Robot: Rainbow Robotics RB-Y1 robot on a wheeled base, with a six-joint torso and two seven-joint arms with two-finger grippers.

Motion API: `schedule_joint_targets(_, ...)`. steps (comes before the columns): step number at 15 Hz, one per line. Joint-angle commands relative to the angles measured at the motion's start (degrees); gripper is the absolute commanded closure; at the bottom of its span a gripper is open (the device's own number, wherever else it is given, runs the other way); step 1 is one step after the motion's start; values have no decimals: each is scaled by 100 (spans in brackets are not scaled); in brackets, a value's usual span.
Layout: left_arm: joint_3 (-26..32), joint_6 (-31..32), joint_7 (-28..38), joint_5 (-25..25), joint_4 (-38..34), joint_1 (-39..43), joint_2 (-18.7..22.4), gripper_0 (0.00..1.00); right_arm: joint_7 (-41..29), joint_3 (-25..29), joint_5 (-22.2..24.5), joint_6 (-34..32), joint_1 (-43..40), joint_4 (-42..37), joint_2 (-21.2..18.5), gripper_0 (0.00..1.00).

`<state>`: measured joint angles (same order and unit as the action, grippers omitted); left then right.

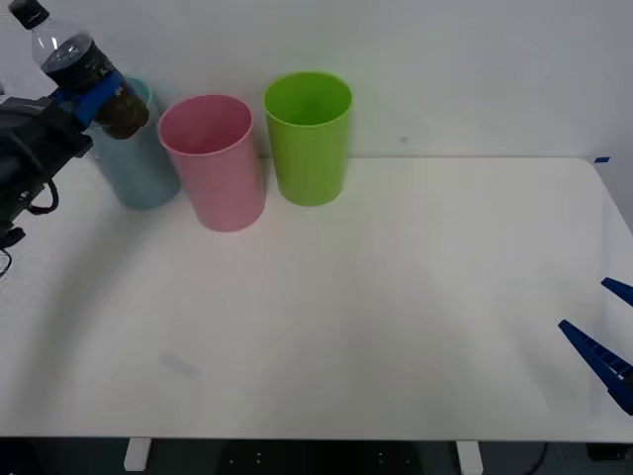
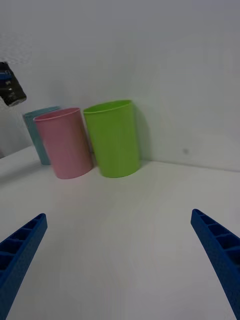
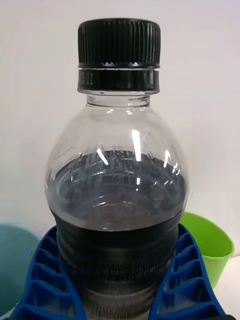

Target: Grasp the object on the table and drop it into the matching bin: aluminum can to the light blue bin, PET bottle to the pink bin.

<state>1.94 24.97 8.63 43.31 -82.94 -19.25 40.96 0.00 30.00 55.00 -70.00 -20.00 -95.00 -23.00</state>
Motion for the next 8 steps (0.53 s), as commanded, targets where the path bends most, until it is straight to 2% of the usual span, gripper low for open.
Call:
schedule_joint_targets(1,-414,-1,-63,72,490,-580,-18,100,0,0,0,0,0,0,0,0)
schedule_joint_targets(3,-669,8,-133,204,920,-1055,-176,100,0,0,0,0,0,0,0,0)
schedule_joint_targets(6,-686,17,-212,608,1368,-1459,-563,100,0,0,0,0,0,0,0,0)
schedule_joint_targets(8,-660,-1,-239,732,1395,-1512,-695,100,0,0,0,0,0,0,0,0)
